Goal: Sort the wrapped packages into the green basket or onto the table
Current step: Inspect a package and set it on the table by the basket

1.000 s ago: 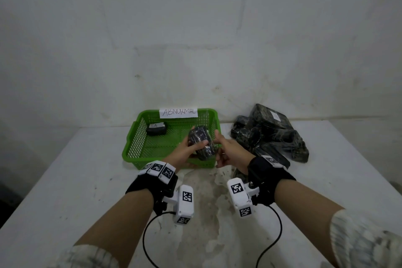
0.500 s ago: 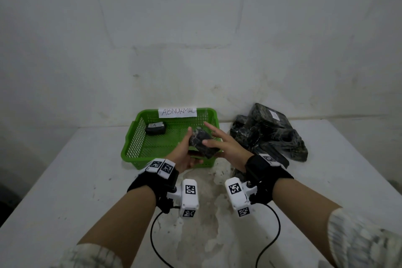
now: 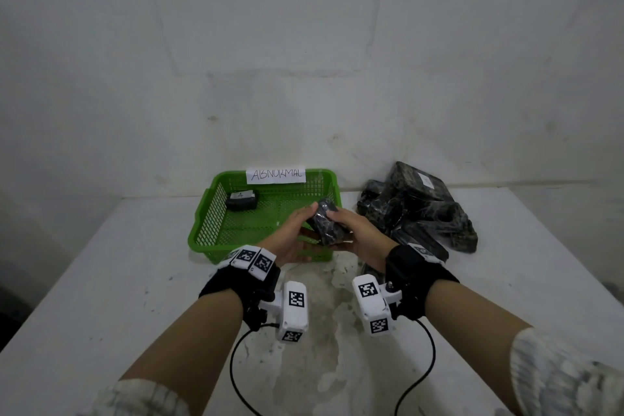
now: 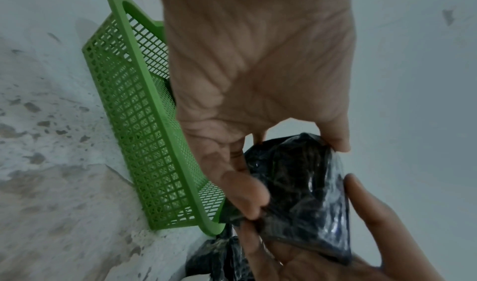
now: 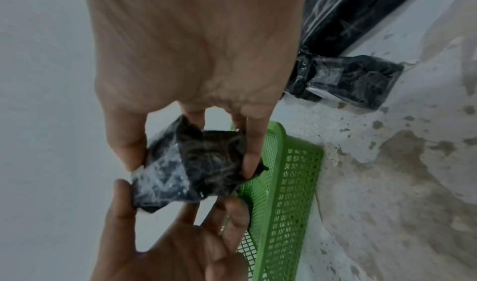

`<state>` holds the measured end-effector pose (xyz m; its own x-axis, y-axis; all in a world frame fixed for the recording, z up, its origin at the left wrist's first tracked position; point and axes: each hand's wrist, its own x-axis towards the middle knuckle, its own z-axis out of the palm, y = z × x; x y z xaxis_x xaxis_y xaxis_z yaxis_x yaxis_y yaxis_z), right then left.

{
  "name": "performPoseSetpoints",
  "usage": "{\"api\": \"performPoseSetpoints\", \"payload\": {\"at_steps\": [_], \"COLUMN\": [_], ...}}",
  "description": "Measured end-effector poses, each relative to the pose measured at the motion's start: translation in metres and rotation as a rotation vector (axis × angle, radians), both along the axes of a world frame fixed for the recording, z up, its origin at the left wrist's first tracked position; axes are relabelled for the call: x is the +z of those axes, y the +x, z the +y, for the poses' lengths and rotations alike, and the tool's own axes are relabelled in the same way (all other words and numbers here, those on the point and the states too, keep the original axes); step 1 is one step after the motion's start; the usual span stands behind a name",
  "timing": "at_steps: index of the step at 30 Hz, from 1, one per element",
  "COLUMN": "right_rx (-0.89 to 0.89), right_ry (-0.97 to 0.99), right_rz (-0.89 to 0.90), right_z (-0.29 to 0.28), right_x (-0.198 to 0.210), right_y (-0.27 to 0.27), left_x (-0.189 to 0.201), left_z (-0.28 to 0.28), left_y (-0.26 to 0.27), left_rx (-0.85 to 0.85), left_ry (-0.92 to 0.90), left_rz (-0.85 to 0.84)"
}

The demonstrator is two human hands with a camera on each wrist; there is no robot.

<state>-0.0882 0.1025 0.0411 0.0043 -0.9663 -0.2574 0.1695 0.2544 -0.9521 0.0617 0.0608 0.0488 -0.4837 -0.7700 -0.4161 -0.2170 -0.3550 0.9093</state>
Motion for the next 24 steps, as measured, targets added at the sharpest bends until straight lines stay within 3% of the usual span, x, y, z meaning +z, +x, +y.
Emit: {"api": "performPoseSetpoints", "payload": {"at_steps": [14, 17, 19, 22, 24], "right_rx": [0.075, 0.011, -0.039, 0.069, 0.129], "right_ry": [-0.025, -0.058, -0.117, -0.261, -0.329], "right_rz": [-0.063, 0.087, 0.304, 0.671, 0.786], "right_z": [0.002, -0.002, -0.006, -0.008, -0.012], "right_x": [-0.006, -0.012, -0.014, -0.016, -0.018], "right_y": [0.002, 0.001, -0.002, -0.006, -0.006], "left_x": [0.0, -0.003, -0.003, -0.004, -0.004], "left_z": [-0.002, -0.001, 0.0, -0.004, -0.009], "left_y": [0.003, 0.005, 0.004, 0.005, 0.007], "left_rx": [0.065, 0.109, 0.144, 0.192, 0.208], "left_ry": [-0.106, -0.093, -0.1, -0.128, -0.142], "left_rz": [-0.017, -0.017, -0.009, -0.019, -0.049]}}
